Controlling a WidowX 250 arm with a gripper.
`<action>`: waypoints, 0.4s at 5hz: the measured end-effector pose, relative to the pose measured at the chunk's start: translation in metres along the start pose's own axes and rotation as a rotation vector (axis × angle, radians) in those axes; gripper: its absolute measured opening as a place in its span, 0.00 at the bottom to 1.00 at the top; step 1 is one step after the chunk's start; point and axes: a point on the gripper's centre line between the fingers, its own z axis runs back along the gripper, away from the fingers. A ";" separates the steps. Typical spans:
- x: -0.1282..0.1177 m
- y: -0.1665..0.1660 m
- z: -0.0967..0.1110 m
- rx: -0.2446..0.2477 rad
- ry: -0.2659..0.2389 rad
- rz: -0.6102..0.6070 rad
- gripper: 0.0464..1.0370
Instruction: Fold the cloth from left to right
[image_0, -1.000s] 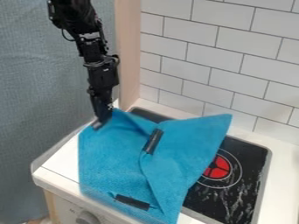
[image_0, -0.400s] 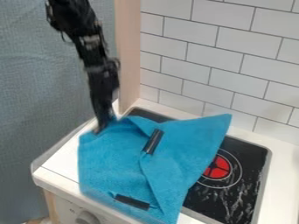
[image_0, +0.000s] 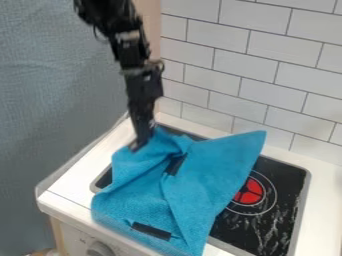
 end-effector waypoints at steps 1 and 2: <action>0.004 -0.014 0.017 -0.001 -0.032 0.000 0.00; 0.017 -0.035 0.033 0.010 -0.048 -0.041 0.00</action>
